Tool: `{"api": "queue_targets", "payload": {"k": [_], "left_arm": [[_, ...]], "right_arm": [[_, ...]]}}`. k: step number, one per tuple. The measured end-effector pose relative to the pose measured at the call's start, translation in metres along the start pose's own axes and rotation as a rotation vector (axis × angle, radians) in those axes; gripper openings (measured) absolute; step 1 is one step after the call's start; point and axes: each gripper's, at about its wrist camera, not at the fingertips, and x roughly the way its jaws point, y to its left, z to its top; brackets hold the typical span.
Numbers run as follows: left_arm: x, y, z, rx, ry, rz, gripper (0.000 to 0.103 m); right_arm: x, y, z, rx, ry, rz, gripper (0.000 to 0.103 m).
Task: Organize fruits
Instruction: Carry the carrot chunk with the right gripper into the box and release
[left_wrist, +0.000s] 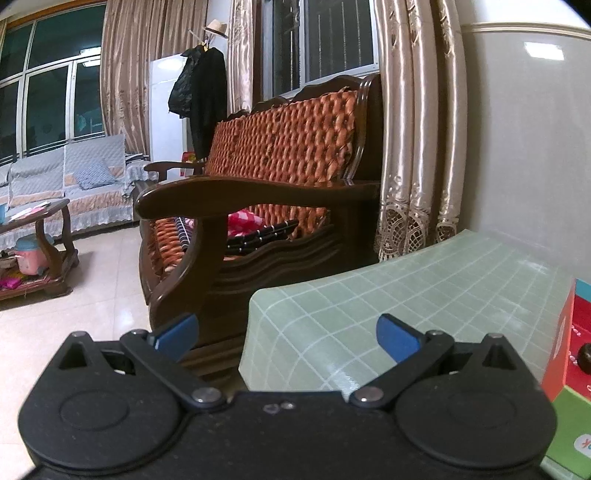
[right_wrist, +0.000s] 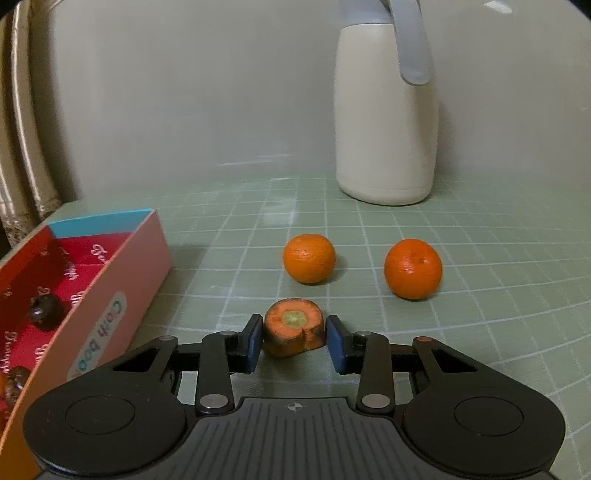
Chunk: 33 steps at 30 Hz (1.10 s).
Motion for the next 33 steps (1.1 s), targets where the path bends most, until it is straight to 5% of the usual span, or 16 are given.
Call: {"api": "queue_targets", "payload": {"k": [5,9,14,22,23,24,26,33], "left_arm": [[0.001,0.003,0.000,-0.007,0.006,0.010,0.097],[0.005,0.006,0.000,-0.020,0.028,0.016,0.097],[0.005,0.005,-0.001,-0.013,0.032,0.017,0.097],[0.003,0.001,-0.003,-0.002,0.029,0.013,0.097],[0.003,0.001,-0.003,-0.002,0.030,0.013,0.097],[0.003,0.001,-0.003,-0.003,0.031,0.013,0.097],[0.003,0.001,-0.003,-0.006,0.032,0.014,0.097],[0.002,0.000,-0.002,-0.006,0.032,0.011,0.097]], "right_arm": [[-0.017,0.005,-0.001,0.004,-0.094,0.088,0.037],[-0.042,0.013,-0.002,-0.014,-0.219,0.269,0.037],[-0.058,0.026,-0.006,-0.052,-0.257,0.494,0.037],[-0.055,0.050,-0.011,-0.146,-0.215,0.557,0.038],[-0.055,0.052,-0.013,-0.160,-0.216,0.552,0.050],[-0.054,0.054,-0.012,-0.165,-0.227,0.537,0.075],[-0.063,0.055,-0.018,-0.136,-0.302,0.505,0.101],[-0.066,0.037,-0.014,-0.036,-0.373,0.424,0.101]]}}
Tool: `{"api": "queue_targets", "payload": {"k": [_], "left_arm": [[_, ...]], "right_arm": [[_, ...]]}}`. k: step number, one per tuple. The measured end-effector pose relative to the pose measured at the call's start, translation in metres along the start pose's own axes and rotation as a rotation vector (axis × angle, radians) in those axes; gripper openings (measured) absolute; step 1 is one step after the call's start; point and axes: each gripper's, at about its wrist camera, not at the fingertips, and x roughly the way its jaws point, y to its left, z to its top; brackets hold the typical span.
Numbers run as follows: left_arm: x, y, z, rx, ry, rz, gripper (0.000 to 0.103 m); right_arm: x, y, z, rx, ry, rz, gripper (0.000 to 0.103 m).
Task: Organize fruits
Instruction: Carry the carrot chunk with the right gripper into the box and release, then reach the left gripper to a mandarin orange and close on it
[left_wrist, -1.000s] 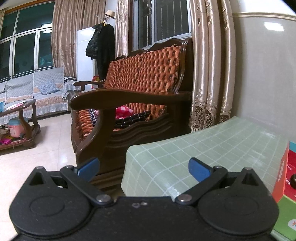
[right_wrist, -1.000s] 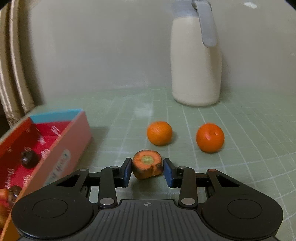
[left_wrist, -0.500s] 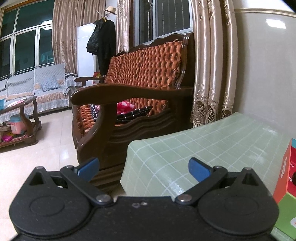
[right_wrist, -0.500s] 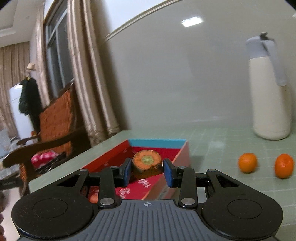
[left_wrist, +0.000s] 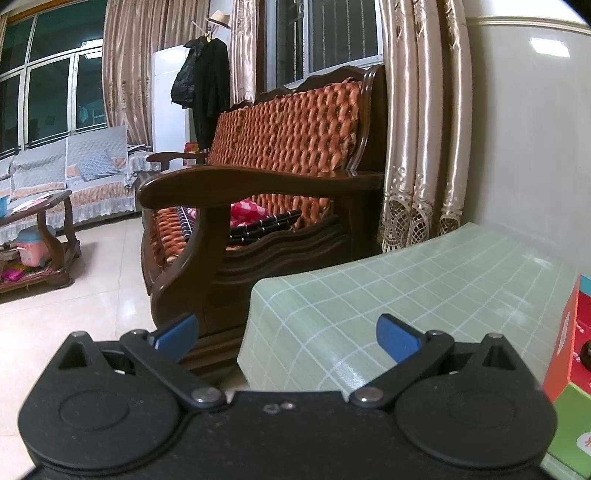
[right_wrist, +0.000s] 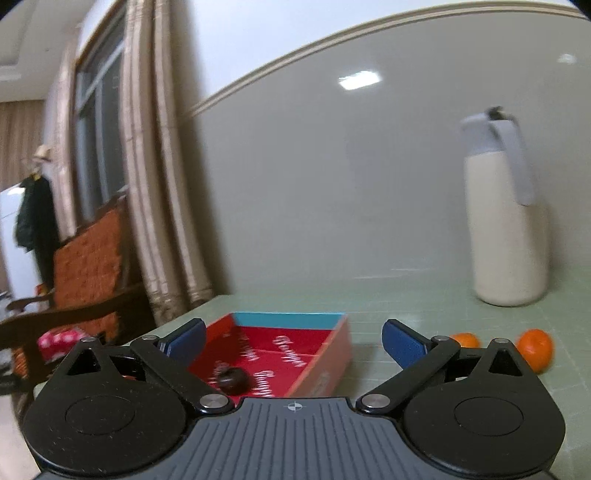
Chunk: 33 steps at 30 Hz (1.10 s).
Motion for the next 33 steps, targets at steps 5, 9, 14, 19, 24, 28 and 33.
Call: {"api": "queue_targets", "payload": {"k": [5,9,14,19,24,28,33], "left_arm": [[-0.003,-0.003,-0.001,0.002,-0.003,-0.005,0.097],[-0.005,-0.008,-0.002,0.016,-0.007,-0.017,0.097],[-0.012,-0.020,-0.004,0.034,-0.018,-0.046,0.097],[-0.026,-0.042,-0.011,0.081,-0.061,-0.107,0.097],[-0.045,-0.076,-0.019,0.156,-0.116,-0.217,0.097],[-0.063,-0.108,-0.022,0.210,-0.140,-0.355,0.097],[-0.089,-0.149,-0.029,0.284,-0.139,-0.520,0.097]], "right_arm": [[-0.008,-0.009,0.004,-0.004,-0.052,-0.140,0.101],[-0.014,-0.019,0.004,-0.032,-0.055,-0.283,0.101],[-0.021,-0.035,0.005,-0.028,-0.053,-0.451,0.101],[-0.029,-0.054,0.005,-0.034,-0.045,-0.654,0.101],[-0.046,-0.079,0.005,-0.043,-0.032,-0.837,0.101],[-0.062,-0.097,0.005,-0.078,-0.041,-0.977,0.103],[-0.086,-0.121,0.005,-0.090,-0.055,-1.132,0.103]]}}
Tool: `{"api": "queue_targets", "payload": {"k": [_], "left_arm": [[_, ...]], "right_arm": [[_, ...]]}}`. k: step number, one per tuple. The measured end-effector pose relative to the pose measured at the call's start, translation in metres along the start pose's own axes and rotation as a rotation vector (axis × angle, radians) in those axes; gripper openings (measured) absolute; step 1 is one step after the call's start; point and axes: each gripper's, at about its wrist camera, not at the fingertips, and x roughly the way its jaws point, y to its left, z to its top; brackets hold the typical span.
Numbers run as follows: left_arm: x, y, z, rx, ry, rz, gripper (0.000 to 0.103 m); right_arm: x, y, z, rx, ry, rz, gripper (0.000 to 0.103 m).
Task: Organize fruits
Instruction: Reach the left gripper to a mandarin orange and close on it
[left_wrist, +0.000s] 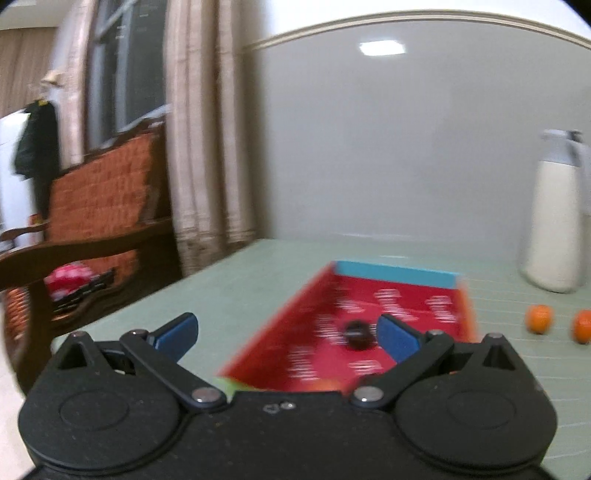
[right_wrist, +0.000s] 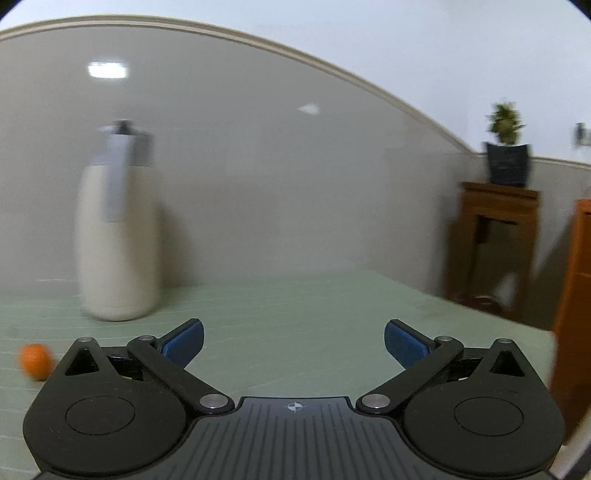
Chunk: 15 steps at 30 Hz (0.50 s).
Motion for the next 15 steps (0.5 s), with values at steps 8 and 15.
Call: {"api": "queue_targets", "payload": {"k": [8,15], "left_arm": [[-0.012,-0.072,0.004,0.089,-0.012,-0.192,0.097],[-0.005,-0.132,0.004,0.184,0.020,-0.303,0.097]], "right_arm": [[0.023,-0.051,-0.001,0.013,0.034,-0.190,0.103],[0.041,-0.088,-0.002,0.026,0.059,-0.273,0.103]]}}
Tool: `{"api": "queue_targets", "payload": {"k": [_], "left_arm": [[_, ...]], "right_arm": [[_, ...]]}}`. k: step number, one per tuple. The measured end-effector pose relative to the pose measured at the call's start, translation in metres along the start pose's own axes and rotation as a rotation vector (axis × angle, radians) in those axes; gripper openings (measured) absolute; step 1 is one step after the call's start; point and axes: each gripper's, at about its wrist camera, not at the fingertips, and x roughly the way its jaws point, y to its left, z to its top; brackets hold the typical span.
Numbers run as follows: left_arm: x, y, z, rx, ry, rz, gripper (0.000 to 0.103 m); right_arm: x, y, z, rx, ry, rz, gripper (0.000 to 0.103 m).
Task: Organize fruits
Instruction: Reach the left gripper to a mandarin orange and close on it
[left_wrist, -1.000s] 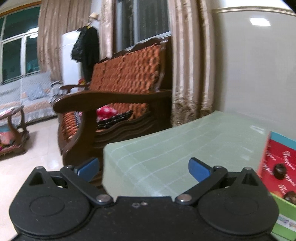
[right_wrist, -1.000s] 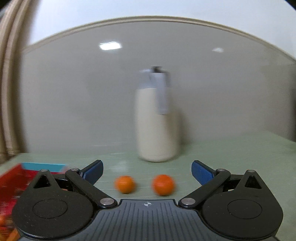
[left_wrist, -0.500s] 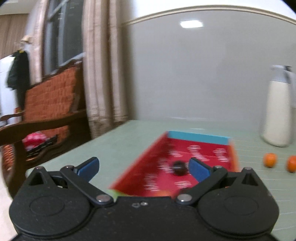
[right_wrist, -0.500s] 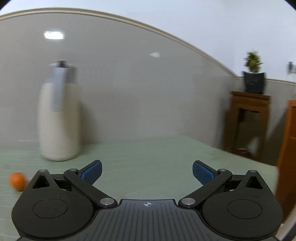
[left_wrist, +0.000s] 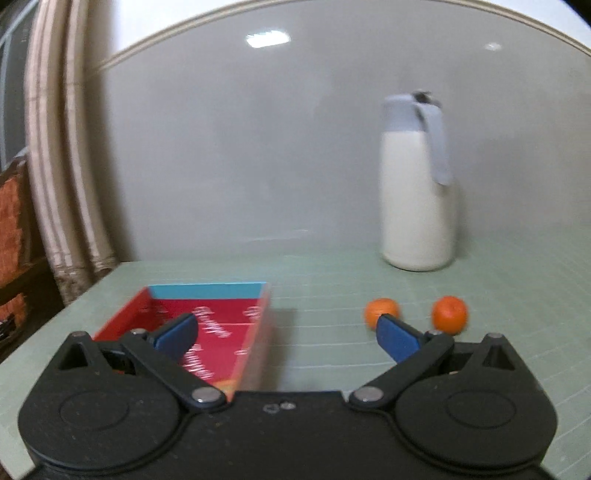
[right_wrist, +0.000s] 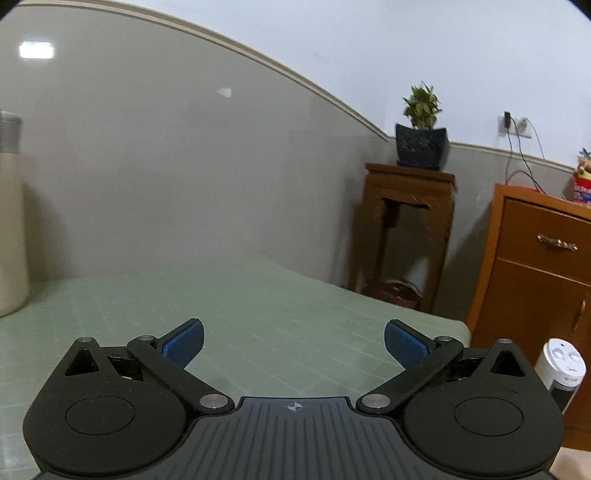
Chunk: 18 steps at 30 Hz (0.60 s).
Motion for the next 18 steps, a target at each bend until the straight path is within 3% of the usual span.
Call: {"api": "queue_targets", "payload": {"k": [8,18], "left_arm": [[0.028,-0.045,0.005,0.097,0.014,-0.039,0.097],[0.056,-0.060,0.003,0.142,0.058,-0.084,0.088]], "right_arm": [[0.020,-0.032,-0.001,0.030,0.032,-0.048,0.103],[0.026,-0.041,0.003,0.049,0.049,-0.040,0.103]]}}
